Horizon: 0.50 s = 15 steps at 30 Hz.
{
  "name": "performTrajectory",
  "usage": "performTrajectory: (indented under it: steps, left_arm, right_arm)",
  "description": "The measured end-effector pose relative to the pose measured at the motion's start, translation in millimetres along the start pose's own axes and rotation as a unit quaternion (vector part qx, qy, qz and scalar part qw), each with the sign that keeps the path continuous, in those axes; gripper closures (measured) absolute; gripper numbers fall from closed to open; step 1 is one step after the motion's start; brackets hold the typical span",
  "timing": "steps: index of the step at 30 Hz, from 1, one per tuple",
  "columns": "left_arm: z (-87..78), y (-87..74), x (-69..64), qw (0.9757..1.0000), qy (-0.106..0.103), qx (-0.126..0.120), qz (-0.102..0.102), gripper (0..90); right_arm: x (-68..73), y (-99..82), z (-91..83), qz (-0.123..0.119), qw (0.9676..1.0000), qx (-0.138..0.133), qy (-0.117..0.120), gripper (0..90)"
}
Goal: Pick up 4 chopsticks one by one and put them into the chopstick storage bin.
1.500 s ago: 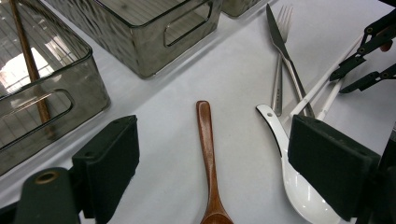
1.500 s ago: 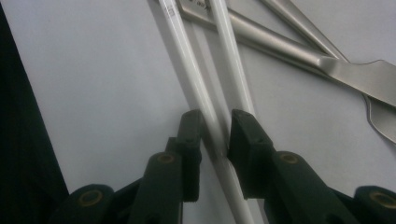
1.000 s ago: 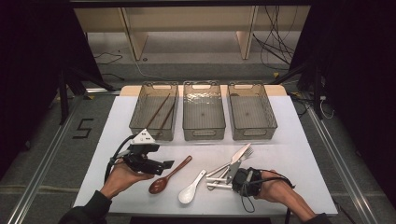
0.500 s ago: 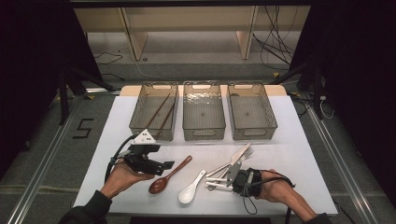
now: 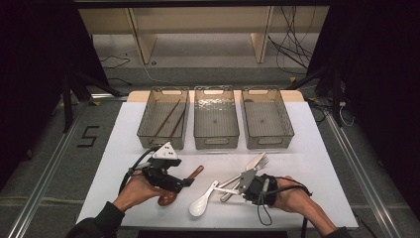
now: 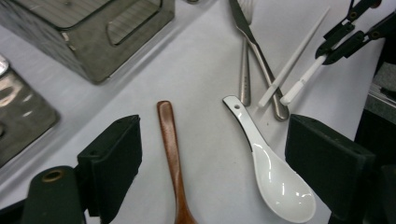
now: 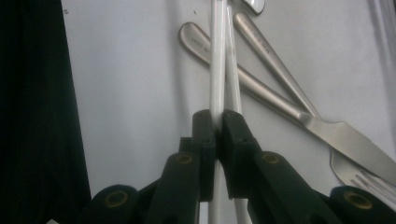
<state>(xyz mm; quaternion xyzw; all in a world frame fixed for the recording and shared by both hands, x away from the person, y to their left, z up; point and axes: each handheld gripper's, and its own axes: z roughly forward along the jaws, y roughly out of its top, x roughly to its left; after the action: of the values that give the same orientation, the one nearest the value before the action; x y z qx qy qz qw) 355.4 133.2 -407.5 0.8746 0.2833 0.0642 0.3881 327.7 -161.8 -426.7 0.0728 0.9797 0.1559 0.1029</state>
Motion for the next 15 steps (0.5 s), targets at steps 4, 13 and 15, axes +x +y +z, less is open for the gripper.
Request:
performTrajectory:
  steps: [4, 13, 15]
  left_arm:
    - [5.7, 3.7, -5.8, 0.9997, -0.013, 0.012, 0.018, 18.5]
    - [21.2, 8.6, -22.7, 0.9951, -0.032, 0.056, 0.075, 21.6]
    - [23.0, 8.7, -26.1, 0.9940, -0.034, 0.063, 0.082, 22.8]
  right_arm:
    - [0.0, 4.4, -1.6, -0.009, 1.0000, -0.002, -0.003, 85.2]
    - [3.3, 12.2, -1.2, -0.023, 0.9997, -0.005, -0.007, 85.2]
    - [4.3, 14.0, -1.8, -0.025, 0.9997, -0.003, -0.006, 85.2]
